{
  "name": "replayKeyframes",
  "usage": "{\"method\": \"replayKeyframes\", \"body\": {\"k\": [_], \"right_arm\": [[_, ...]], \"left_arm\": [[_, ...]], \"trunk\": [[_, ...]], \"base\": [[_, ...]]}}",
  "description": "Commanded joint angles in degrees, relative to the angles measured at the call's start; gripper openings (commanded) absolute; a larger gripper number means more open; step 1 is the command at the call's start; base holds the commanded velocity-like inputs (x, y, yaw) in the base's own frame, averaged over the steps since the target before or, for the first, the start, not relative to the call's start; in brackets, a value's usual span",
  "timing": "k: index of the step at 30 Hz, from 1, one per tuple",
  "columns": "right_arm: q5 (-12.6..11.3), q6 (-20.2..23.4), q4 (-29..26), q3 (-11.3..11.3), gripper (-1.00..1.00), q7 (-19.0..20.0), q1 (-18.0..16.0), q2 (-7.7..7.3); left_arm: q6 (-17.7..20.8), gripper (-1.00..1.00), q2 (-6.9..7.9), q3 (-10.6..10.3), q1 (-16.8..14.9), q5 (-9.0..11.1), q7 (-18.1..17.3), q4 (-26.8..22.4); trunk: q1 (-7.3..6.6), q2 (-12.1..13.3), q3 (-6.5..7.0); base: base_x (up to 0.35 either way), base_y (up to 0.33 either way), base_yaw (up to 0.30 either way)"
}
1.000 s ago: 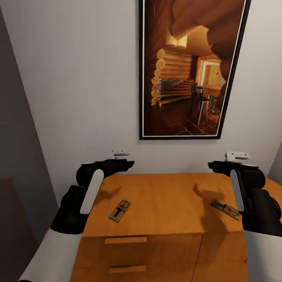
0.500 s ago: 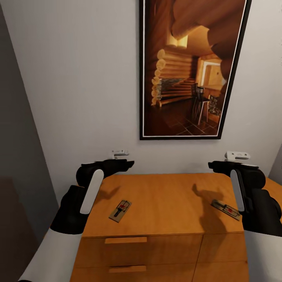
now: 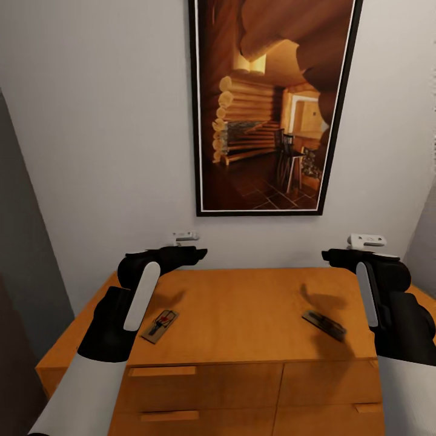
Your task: Take the four mousetraps from the cabinet in the bathroom and place them on the bathroom floor. Make sure all four end up on the same floor surface, and ensure that at least two of them are either under or directly next to the same bathroom sink.
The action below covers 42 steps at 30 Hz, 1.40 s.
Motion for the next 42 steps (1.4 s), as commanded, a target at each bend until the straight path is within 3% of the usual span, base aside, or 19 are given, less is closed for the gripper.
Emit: {"method": "replayKeyframes", "body": {"k": [1, 25, 29, 42], "right_arm": [[-0.05, 0.24, -0.04, 0.02, 1.00, -0.18, -0.04, -0.04], [-0.70, 0.24, -0.04, -0.05, 1.00, 0.15, -0.04, -0.51], [-0.84, 0.24, 1.26, -1.03, 1.00, -1.14, 0.70, 0.79], [-0.51, 0.24, 2.47, -1.48, 1.00, -1.81, 1.53, 0.94]], "left_arm": [[0.20, 1.00, -0.01, -0.02, -0.06, 0.61, 0.57, -0.04], [0.26, 1.00, 0.07, -0.04, -0.06, 0.62, 0.36, -0.04], [0.21, 1.00, 0.94, -0.02, -0.06, 0.34, 0.75, 1.26], [0.22, 1.00, 1.33, -0.02, -0.06, 0.09, 0.69, 2.84]], "trunk": [[0.00, -0.04, -0.07], [0.00, -0.04, -0.07], [0.00, -0.04, -0.07], [0.00, -0.04, -0.07]], "base": [[0.000, -0.171, 0.000], [0.000, -0.033, 0.000], [0.000, 0.000, 0.000], [0.000, 0.000, 0.000]]}}
